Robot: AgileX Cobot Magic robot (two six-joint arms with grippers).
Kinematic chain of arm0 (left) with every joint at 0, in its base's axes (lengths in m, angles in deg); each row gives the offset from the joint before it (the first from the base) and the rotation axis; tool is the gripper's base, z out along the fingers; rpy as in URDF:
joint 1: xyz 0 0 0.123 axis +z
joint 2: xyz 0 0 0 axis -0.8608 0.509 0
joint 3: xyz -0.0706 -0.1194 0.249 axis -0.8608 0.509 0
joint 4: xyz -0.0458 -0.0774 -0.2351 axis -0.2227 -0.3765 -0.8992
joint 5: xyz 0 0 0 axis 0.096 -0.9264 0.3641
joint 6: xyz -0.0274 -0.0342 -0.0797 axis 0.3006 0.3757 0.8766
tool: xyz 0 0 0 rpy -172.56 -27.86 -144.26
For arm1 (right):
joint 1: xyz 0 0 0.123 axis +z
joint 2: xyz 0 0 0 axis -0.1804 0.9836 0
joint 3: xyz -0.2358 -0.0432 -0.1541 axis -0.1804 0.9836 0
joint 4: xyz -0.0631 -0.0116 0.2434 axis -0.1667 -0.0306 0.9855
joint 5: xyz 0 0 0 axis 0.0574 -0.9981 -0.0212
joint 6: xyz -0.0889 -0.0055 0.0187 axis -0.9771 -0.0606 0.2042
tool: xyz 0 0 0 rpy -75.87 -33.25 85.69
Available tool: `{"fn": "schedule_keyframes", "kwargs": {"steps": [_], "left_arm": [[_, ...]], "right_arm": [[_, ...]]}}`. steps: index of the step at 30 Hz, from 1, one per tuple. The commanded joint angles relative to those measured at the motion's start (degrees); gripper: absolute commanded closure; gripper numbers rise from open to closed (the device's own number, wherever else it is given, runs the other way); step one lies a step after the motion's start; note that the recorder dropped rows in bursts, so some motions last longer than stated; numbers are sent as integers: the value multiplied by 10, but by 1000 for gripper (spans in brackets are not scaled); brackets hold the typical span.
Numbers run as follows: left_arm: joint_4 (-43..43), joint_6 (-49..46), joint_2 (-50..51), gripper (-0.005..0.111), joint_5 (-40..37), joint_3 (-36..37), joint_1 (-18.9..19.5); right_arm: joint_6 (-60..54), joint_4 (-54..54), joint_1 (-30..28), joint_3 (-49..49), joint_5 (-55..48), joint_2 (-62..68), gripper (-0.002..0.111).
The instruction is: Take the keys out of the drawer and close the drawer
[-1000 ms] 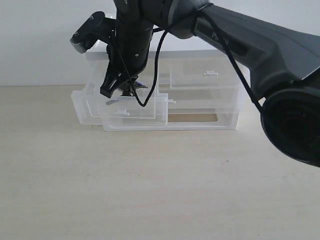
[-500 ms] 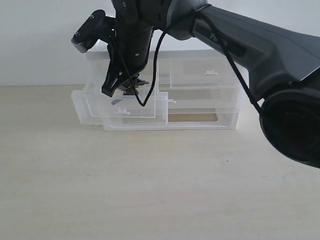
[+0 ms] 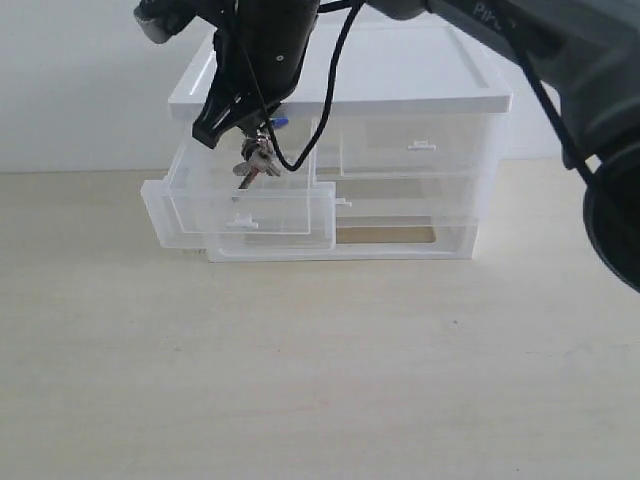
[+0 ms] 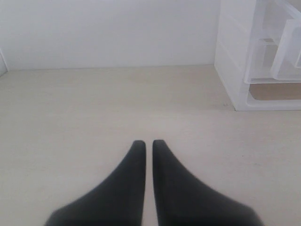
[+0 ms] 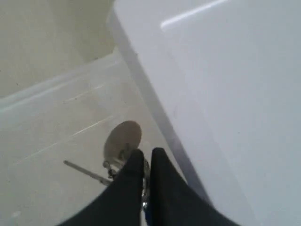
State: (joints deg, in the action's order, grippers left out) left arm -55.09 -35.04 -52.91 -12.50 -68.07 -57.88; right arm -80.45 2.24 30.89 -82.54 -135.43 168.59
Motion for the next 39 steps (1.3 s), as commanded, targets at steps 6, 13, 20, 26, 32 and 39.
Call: {"fn": "schedule_keyframes", "kwargs": {"steps": [6, 13, 20, 26, 32, 39], "left_arm": [[1, 1, -2, 102, 2, 2, 1], [1, 1, -2, 102, 2, 2, 1], [1, 1, -2, 102, 2, 2, 1], [1, 1, -2, 102, 2, 2, 1], [1, 1, -2, 102, 2, 2, 1], [1, 1, -2, 102, 2, 2, 1]], "right_arm": [[17, -29, 39, 1, 6, -40, 108], [78, -27, 19, 1, -31, -26, 85], [103, -17, 8, 2, -31, 10, 42], [106, -22, 4, 2, -31, 46, 50], [90, -28, 3, 2, -31, 56, 50], [82, -33, -7, 2, -31, 71, 70]]}}
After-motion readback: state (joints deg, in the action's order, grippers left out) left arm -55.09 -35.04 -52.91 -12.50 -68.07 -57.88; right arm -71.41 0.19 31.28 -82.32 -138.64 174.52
